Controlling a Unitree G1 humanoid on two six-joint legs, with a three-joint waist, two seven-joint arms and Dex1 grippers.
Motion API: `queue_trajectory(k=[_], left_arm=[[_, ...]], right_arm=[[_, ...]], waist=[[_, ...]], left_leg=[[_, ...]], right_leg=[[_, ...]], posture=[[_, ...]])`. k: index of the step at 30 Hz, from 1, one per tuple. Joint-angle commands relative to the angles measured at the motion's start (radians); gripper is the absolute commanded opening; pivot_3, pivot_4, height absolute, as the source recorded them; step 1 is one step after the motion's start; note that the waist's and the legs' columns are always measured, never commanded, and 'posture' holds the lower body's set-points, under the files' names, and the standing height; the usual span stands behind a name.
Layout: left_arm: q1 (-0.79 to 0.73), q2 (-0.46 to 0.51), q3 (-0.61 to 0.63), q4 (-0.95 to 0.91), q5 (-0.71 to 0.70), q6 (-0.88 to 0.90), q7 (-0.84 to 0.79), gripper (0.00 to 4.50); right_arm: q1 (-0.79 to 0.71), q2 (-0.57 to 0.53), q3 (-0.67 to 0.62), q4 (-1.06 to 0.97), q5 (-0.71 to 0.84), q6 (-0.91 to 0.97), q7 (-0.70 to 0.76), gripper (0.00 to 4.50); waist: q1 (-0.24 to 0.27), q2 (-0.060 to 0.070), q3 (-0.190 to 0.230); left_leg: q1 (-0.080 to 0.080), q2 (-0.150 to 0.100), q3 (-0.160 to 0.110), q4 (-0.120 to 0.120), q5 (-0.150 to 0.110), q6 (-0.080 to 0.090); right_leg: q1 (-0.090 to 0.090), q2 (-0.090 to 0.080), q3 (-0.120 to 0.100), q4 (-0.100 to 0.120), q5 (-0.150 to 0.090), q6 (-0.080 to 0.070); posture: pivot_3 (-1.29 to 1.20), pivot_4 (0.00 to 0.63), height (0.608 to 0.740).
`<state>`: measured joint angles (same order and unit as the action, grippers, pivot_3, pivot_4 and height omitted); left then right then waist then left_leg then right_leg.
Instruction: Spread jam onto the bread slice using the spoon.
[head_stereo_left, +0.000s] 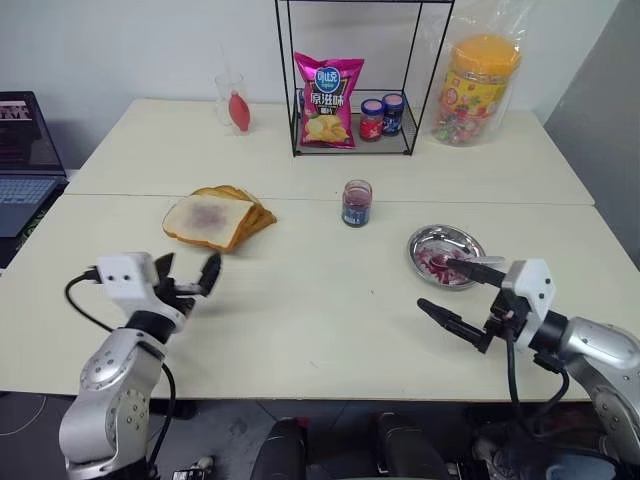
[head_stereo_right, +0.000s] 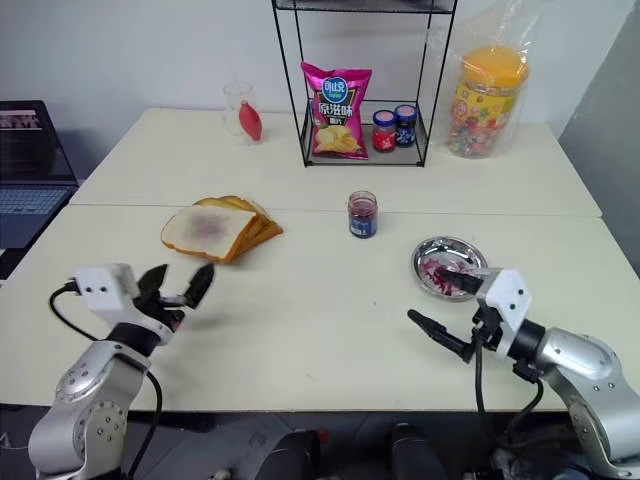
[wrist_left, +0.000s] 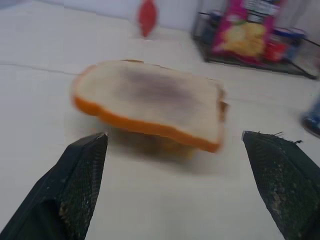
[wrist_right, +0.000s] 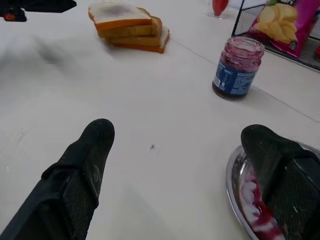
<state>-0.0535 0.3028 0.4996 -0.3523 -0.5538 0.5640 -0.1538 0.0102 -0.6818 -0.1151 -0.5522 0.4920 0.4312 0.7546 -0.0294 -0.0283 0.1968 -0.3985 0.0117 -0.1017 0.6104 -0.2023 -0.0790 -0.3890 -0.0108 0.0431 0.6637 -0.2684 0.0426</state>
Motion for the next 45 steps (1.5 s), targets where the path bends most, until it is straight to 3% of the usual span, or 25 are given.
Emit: queue_trajectory(k=[1,8,16,37,45], left_arm=[[-0.102,-0.023,0.07,0.063,-0.089,0.064,0.098,4.5],[-0.292,-0.067,0.136,0.245,-0.189,0.094,0.217,4.5],[-0.382,-0.069,0.131,0.311,-0.2,0.051,0.229,4.5],[-0.378,-0.063,0.129,0.257,-0.236,0.045,0.259,0.14],[-0.335,0.008,0.067,0.153,-0.311,0.124,0.128,0.07]], right_arm=[[-0.096,-0.011,0.046,-0.039,-0.009,0.047,-0.022,4.48],[-0.274,-0.047,0.144,-0.022,-0.039,0.132,-0.009,4.48],[-0.318,-0.05,0.152,-0.021,-0.037,0.162,-0.01,4.48],[-0.332,-0.046,0.141,-0.046,-0.026,0.207,-0.018,4.5],[-0.338,-0.059,0.129,-0.041,-0.026,0.201,-0.005,4.5]], waist=[[0.0,0.0,0.0],[0.001,-0.003,-0.002],[0.001,-0.004,-0.001],[0.001,-0.004,-0.001],[0.0,-0.004,-0.001]], left_leg=[[0.0,0.0,0.0,0.001,0.0,0.0],[-0.001,-0.001,-0.002,0.002,0.0,0.0],[-0.001,-0.001,-0.002,0.001,0.0,0.0],[-0.001,-0.001,-0.002,0.001,0.0,0.0],[-0.001,-0.001,-0.002,0.001,0.0,0.0]], right_leg=[[0.0,0.0,0.0,0.0,0.0,0.0],[0.0,0.0,-0.002,0.0,0.001,0.001],[0.0,0.0,-0.002,-0.001,0.001,0.001],[0.0,0.0,-0.002,0.0,0.001,0.001],[0.0,0.0,-0.001,0.0,0.001,0.001]], posture=[[0.0,0.15,0.74],[0.0,0.15,0.74],[0.0,0.15,0.74],[0.0,0.15,0.74],[0.0,0.15,0.74]])
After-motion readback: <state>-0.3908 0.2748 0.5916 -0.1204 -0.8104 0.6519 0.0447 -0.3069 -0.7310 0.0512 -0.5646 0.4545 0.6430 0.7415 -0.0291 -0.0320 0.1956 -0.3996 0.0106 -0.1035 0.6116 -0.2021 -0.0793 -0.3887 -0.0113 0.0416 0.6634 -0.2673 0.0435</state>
